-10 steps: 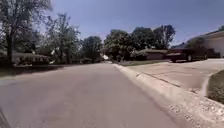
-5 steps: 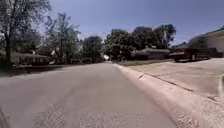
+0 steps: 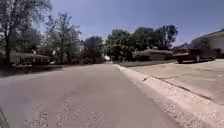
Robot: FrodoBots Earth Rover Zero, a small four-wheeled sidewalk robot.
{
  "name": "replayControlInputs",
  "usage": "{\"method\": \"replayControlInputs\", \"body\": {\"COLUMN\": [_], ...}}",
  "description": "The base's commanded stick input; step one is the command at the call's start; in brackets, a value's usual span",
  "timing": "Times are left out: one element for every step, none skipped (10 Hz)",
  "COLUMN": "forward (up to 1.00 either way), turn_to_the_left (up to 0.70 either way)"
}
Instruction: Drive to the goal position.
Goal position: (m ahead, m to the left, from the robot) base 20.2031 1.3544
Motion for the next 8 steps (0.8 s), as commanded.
{"method": "replayControlInputs", "body": {"forward": [0.70,0.70,0.70,0.70,0.70,0.70,0.70,0.70], "turn_to_the_left": [0.00,0.00,0.00,0.00,0.00,0.00,0.00,0.00]}}
